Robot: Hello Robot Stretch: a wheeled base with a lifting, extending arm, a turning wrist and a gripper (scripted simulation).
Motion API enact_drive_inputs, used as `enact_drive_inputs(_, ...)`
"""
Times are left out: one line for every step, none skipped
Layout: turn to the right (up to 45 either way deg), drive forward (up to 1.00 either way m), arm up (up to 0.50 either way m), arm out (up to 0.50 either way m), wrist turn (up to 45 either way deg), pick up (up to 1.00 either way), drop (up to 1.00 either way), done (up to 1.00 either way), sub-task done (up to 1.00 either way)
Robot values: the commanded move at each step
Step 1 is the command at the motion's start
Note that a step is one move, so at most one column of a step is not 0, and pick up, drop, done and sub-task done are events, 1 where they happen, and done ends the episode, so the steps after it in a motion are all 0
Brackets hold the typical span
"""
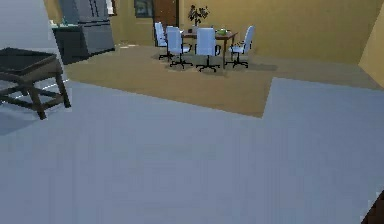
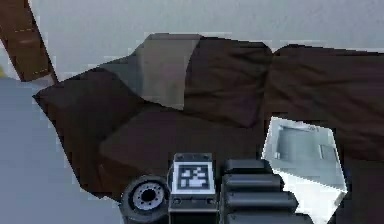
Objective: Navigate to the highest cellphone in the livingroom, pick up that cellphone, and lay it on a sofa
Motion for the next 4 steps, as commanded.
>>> enact_drive_inputs(36.0,0.00,0.00,0.00,0.0,0.00,0.00,0.00,0.00)
enact_drive_inputs(0.0,0.00,0.00,0.48,0.0,0.00,0.00,0.00,0.00)
enact_drive_inputs(0.0,0.00,0.00,0.00,45.0,0.00,0.00,0.00,0.00)
enact_drive_inputs(0.0,0.00,0.00,0.00,18.0,0.00,0.00,0.00,0.00)
